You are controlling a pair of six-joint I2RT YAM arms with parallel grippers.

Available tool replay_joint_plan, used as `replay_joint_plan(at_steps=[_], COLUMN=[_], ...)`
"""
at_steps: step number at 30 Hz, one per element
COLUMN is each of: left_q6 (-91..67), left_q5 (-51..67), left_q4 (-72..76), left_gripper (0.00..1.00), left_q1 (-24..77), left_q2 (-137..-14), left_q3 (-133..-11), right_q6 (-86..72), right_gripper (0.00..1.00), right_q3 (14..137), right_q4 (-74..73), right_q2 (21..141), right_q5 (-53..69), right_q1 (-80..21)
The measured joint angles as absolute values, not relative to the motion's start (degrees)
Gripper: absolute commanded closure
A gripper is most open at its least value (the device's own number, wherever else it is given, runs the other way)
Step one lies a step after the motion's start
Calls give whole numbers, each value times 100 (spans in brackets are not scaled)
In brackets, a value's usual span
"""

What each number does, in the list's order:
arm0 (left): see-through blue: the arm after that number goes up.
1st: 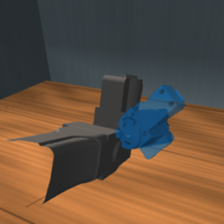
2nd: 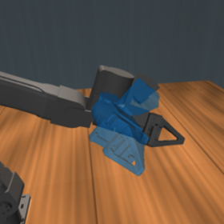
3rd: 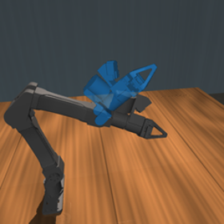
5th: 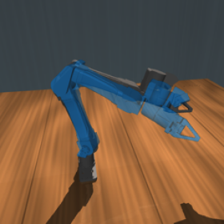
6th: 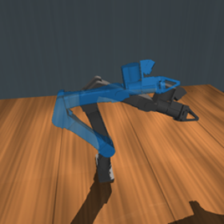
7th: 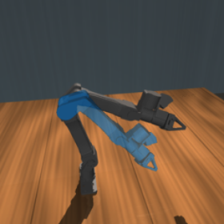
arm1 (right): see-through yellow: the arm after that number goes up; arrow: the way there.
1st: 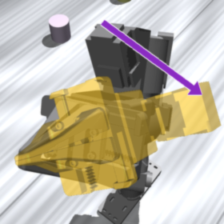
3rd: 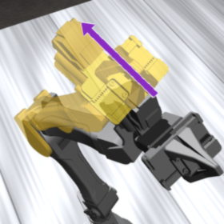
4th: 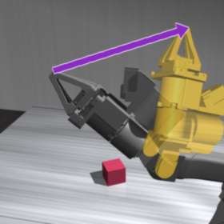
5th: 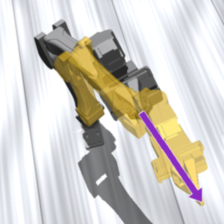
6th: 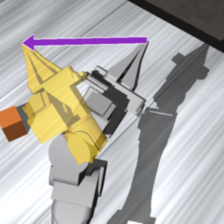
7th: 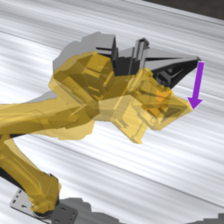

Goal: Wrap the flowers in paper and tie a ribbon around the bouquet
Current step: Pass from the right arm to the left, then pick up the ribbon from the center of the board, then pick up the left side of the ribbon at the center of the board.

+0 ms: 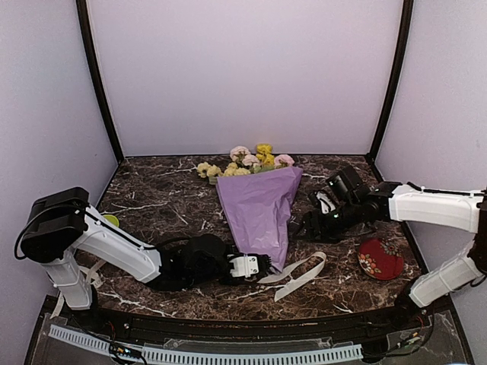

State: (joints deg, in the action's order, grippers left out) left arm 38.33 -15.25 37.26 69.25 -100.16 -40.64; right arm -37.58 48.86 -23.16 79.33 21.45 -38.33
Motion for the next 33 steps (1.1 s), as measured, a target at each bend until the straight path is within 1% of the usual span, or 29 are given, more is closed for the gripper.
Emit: replay_joint_plan(at_steps=[3, 6, 8, 9, 10, 11, 12, 15, 16, 20, 23, 28, 33], left_q6=[3704, 3607, 3559, 3544, 3524, 3522, 3509, 3476, 3461, 3378, 3319, 3242, 3210], left_q5=[-1511, -1498, -1496, -1496, -1498, -1498, -1498, -1500, -1500, -1503, -1505, -1533, -1546], left_q4=[3767, 3771, 3769, 3771, 3771, 3771, 3774, 3776, 3782, 3824, 3868, 3911, 3992], left_gripper=[100, 100, 100, 100, 100, 100, 100, 100, 100, 100, 100, 100, 100], left_q1=[6910, 6906, 6897, 6897, 6895, 6895, 6893, 6890, 6890, 6888, 6882, 6862, 6834], left_q2=[-10016, -10016, -10016, -10016, -10016, -10016, -10016, -10016, -10016, -10016, -10014, -9959, -9920], left_q3=[-4007, -3957, -3942, -3938, -3935, -3935, -3935, -3935, -3933, -3898, -3854, -3824, -3822], right_q6=[-3542, -3332, -3205, -3162, -3111, -3055, -3006, -2895, -2862, -2808, -2768, -2749, -2853], right_gripper=[29, 29, 30, 33, 38, 44, 54, 91, 100, 100, 100, 100, 100], right_q3=[4825, 4626, 4539, 4521, 4506, 4501, 4501, 4501, 4501, 4615, 5061, 6552, 7867], right_q4=[-2919, -3374, -3662, -3739, -3778, -3791, -3782, -3693, -3647, -3385, -3094, -2493, -2121], right_q2=[7638, 7673, 7848, 7942, 8040, 8117, 8193, 8488, 8580, 8875, 9286, 10348, 11148], right_q5=[1540, 1140, 996, 947, 921, 913, 917, 943, 937, 923, 932, 1007, 1070], right_q1=[-3715, -3623, -3603, -3599, -3599, -3599, -3599, -3597, -3592, -3444, -3166, -2554, -1761])
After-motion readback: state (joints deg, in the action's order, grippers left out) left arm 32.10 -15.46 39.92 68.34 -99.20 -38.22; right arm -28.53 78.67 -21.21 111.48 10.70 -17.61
